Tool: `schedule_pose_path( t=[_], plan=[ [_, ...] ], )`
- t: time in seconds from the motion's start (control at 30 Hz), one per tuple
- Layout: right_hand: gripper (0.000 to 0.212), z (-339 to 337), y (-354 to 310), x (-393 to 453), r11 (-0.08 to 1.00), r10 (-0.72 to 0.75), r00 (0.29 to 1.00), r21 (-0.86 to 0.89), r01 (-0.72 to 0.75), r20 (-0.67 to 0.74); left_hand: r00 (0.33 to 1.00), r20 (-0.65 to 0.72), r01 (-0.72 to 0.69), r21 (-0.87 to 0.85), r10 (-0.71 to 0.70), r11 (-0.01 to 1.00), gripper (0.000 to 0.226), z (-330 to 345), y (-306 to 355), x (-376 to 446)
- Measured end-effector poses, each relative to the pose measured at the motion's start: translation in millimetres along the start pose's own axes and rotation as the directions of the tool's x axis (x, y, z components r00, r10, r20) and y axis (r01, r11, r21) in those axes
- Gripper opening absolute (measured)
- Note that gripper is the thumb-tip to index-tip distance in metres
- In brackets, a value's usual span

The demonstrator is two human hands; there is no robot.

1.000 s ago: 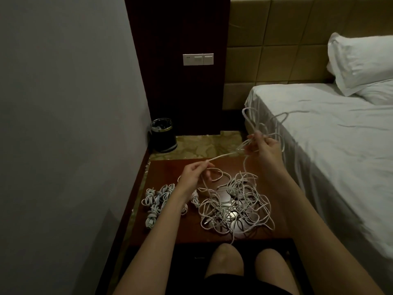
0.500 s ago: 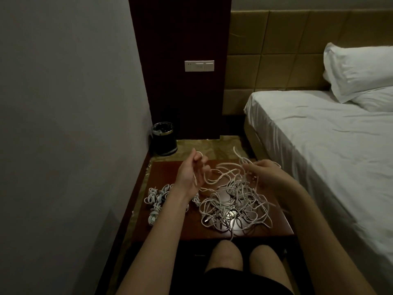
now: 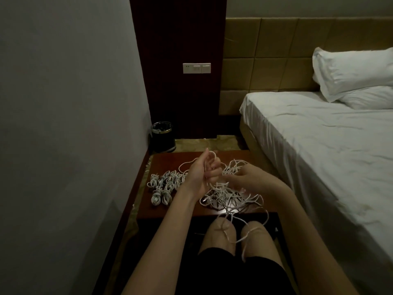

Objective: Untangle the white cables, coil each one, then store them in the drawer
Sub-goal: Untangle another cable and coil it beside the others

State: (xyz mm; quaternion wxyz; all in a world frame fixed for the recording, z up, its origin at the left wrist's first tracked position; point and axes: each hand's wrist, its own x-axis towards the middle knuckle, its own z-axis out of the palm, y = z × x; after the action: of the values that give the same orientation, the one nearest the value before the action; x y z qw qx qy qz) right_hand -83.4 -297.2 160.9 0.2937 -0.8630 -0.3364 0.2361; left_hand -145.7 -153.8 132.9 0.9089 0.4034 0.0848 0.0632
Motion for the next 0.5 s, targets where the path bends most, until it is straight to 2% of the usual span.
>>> schedule_pose_path(
  t=[0.07, 0.1, 0.2, 0.23, 0.3, 0.4, 0.5],
  plan=[
    [0.038, 17.5, 2.6, -5.7, 0.998, -0.059, 0.998, -0.023, 0.059, 0.007, 1.000, 0.001, 0.024, -0.027, -0.024, 0.999, 0.038, -3.1, -6.1, -9.2],
    [0.039, 24.9, 3.7, -9.6, 0.997, -0.075, 0.996, -0.028, 0.077, 0.056, 1.000, 0.001, 0.026, -0.019, -0.026, 0.999, 0.038, -5.1, -8.9, -14.0],
    [0.045, 38.5, 18.4, -22.1, 0.984, -0.138, 0.959, 0.145, 0.104, 0.248, 1.000, 0.008, 0.017, -0.012, -0.017, 1.000, 0.038, -16.7, -14.4, -29.1],
    [0.043, 37.7, 25.1, -26.0, 0.970, -0.151, 0.960, 0.223, 0.098, 0.237, 1.000, 0.003, 0.016, -0.024, -0.016, 1.000, 0.038, -21.3, -13.8, -33.2],
    [0.038, 34.9, 38.9, -32.6, 0.953, -0.150, 0.982, 0.282, 0.112, 0.114, 1.000, -0.006, 0.028, -0.024, -0.028, 0.999, 0.039, -29.6, -15.4, -41.1],
    [0.028, 34.5, 44.6, -40.1, 0.955, -0.194, 0.977, 0.213, 0.208, -0.084, 0.998, -0.021, 0.069, 0.113, -0.067, 0.991, 0.040, -28.8, -30.8, -51.1],
    [0.023, 39.6, 30.5, -43.0, 0.955, -0.268, 0.952, 0.090, 0.283, -0.149, 0.994, -0.002, 0.111, 0.243, -0.114, 0.964, 0.041, -18.5, -51.0, -55.8]
  ],
)
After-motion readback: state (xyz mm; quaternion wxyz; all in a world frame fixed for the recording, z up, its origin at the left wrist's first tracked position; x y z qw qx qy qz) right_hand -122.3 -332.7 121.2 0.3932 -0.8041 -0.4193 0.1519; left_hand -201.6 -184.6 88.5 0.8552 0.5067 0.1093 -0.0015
